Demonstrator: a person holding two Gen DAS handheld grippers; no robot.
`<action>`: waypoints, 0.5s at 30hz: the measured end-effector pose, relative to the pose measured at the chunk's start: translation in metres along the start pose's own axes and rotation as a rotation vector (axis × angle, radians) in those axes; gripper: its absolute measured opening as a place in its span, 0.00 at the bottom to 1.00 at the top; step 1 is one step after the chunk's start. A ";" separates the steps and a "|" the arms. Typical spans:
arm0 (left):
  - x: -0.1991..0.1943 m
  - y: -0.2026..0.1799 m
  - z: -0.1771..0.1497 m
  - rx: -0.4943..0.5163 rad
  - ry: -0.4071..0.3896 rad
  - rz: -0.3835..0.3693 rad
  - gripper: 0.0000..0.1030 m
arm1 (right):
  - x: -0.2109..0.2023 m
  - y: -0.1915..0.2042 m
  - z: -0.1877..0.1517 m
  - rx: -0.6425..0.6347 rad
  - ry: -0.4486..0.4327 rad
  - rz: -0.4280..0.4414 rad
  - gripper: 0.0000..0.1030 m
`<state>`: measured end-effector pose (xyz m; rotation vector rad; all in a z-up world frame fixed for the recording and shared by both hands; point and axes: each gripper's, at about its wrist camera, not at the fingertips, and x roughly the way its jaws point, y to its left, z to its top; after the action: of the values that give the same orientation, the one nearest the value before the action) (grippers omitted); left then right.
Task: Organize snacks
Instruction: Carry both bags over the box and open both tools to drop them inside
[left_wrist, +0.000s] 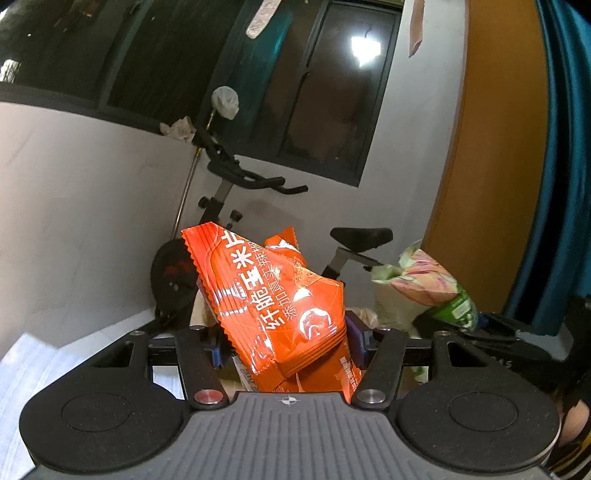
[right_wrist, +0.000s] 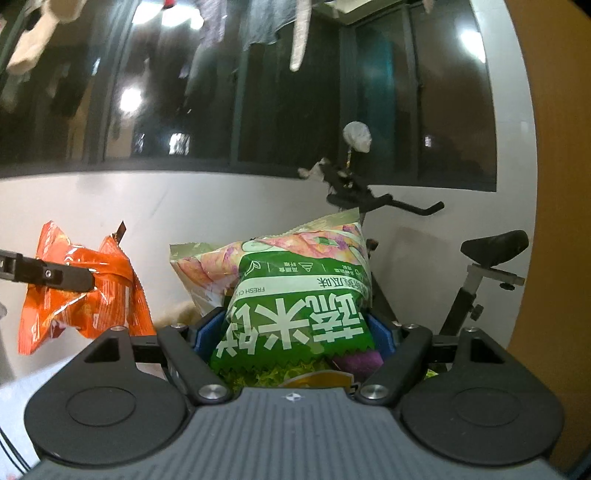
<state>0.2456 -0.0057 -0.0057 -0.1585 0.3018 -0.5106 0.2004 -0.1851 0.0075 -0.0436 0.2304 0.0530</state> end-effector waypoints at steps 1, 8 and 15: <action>0.008 -0.003 0.004 0.012 0.001 0.004 0.60 | 0.008 -0.003 0.003 0.014 -0.010 -0.006 0.78; 0.052 -0.014 0.009 0.096 0.049 0.033 0.60 | 0.056 -0.020 0.002 0.054 -0.054 -0.082 0.78; 0.088 -0.009 0.008 0.120 0.114 0.075 0.60 | 0.093 -0.024 -0.018 0.041 0.061 -0.098 0.78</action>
<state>0.3167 -0.0567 -0.0180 -0.0015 0.3863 -0.4627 0.2886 -0.2058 -0.0308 -0.0157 0.2904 -0.0510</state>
